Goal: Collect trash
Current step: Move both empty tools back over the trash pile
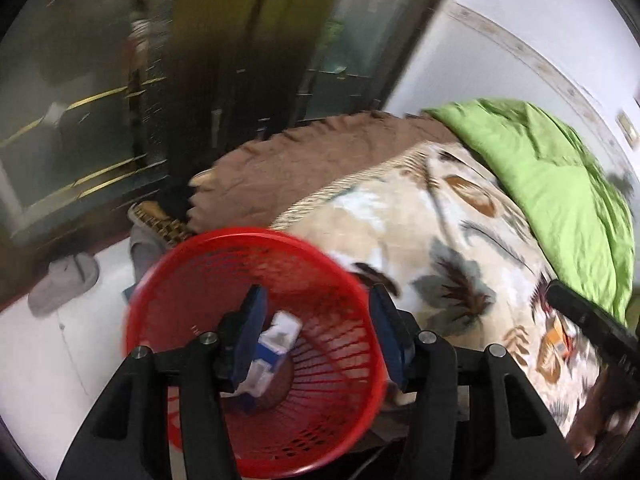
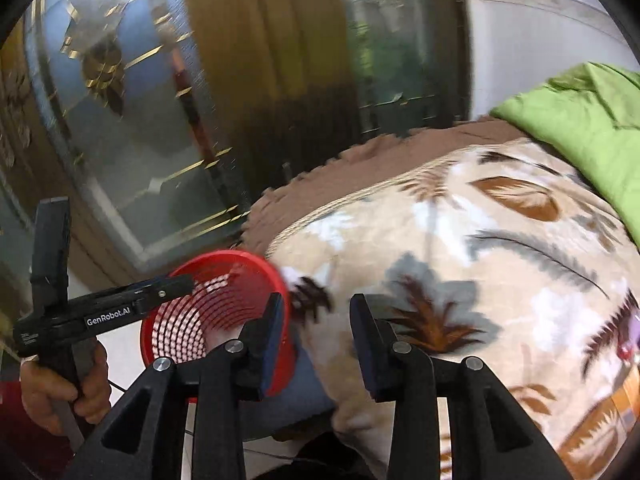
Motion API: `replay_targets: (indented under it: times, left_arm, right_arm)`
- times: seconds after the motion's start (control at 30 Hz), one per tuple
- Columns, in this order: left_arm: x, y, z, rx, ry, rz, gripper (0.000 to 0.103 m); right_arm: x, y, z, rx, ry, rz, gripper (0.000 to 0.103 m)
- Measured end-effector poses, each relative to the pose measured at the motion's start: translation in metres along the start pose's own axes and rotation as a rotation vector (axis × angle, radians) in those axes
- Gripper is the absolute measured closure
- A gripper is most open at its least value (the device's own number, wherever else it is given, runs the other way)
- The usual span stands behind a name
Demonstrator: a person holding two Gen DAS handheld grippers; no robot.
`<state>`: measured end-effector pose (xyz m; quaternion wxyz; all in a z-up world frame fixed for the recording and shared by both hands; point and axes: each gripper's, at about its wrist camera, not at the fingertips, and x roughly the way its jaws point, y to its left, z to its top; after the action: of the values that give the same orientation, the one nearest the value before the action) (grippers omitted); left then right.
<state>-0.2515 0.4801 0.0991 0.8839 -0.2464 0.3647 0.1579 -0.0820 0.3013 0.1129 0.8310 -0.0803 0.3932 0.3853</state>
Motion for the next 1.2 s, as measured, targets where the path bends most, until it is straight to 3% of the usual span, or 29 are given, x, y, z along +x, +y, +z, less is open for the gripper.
replay_targets:
  times: [0.13,0.47,0.63,0.83,1.03,1.2]
  left_arm:
    - [0.006,-0.044,0.006,0.111,-0.001,-0.046,0.051]
    - [0.021,-0.188,0.022,0.381,-0.041,-0.173,0.051]
    - [0.018,-0.264,0.02,0.531,-0.072,-0.224,0.051]
    - [-0.002,-0.345,-0.001,0.662,-0.076,-0.337,0.051]
    - [0.001,-0.396,-0.048,0.726,0.011,-0.428,0.049]
    - [0.029,-0.421,-0.087,0.741,0.13,-0.462,0.049]
  right_arm:
    - [-0.039,-0.039,-0.004,0.083,-0.058,-0.054,0.067]
    - [-0.154,-0.134,-0.044,0.261,-0.213,-0.295,0.067]
    - [-0.2,-0.173,-0.075,0.351,-0.26,-0.391,0.067]
    - [-0.257,-0.216,-0.109,0.489,-0.345,-0.477,0.067]
    - [-0.304,-0.247,-0.142,0.583,-0.404,-0.564,0.067]
    - [-0.307,-0.273,-0.172,0.674,-0.373,-0.597,0.067]
